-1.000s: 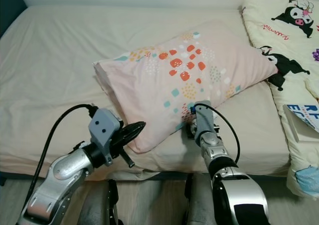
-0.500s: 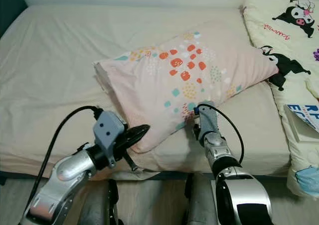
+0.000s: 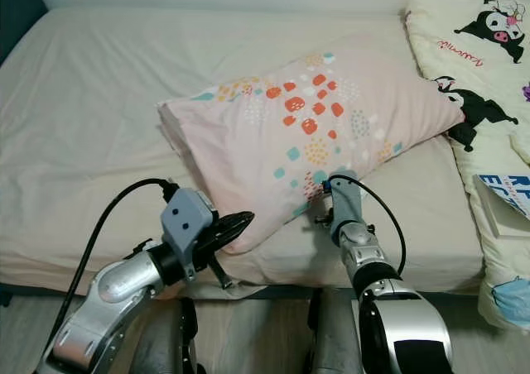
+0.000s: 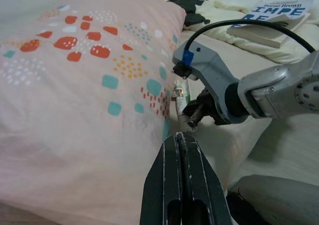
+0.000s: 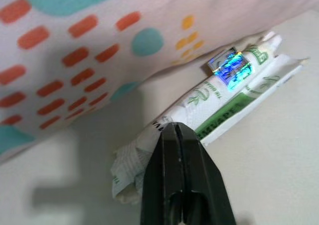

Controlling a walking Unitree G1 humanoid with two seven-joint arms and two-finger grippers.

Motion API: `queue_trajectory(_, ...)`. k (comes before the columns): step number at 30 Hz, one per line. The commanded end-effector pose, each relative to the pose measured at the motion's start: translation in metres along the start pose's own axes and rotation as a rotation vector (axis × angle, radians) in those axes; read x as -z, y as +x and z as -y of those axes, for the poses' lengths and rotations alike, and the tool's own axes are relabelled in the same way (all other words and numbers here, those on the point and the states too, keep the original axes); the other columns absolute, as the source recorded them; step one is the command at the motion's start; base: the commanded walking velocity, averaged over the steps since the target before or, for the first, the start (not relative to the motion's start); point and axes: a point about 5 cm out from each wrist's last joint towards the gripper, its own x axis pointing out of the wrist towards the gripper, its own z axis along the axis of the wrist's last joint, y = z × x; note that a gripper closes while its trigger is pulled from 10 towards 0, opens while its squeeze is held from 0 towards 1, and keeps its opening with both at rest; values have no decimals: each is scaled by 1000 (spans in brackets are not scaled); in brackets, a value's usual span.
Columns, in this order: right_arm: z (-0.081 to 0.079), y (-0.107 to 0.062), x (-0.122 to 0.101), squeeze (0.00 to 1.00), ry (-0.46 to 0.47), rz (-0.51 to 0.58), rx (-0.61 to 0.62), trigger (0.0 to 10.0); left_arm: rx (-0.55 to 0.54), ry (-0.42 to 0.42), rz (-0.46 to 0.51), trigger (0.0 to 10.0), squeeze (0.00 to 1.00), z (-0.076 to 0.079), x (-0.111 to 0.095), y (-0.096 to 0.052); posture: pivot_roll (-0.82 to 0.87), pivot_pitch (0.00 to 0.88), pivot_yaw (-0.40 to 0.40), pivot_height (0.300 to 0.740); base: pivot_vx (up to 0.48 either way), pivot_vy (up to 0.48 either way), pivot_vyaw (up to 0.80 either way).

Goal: Clean up the room

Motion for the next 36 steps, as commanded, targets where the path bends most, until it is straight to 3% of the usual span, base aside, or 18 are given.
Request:
queue_trajectory(1,-2,-2,14,0,66,-17,20,0,14,9,2,10000,0,1,0,1,138,287,-33,564,0,0,0)
queue_trajectory(13,-21,-11,26,0,180,80,42,0,-55,0,40,10000,0,-10,-1,4,98,183,-59,564,0,0,0)
queue_trajectory(18,-19,-14,32,0,148,87,56,0,-68,-6,48,10000,0,-12,-1,5,94,171,-55,564,0,0,0)
queue_trajectory(19,-16,-15,33,51,142,94,61,6784,-69,-5,49,10000,0,-13,-1,5,95,173,-52,564,0,0,0)
queue_trajectory(20,-16,-15,33,51,142,94,61,6784,-69,-5,49,10000,0,-13,-1,5,95,173,-52,564,0,0,0)
queue_trajectory(21,-13,-15,33,1000,138,99,73,10000,-68,-5,50,10000,0,-12,0,6,95,173,-52,564,0,0,0)
queue_trajectory(25,-6,-12,23,1000,181,135,77,10000,-56,-2,53,10000,0,-11,0,8,96,181,-45,564,0,0,0)
queue_trajectory(36,-11,-5,-1,1000,132,139,0,10000,-22,11,49,10000,0,-10,-2,8,117,211,-36,564,0,0,0)
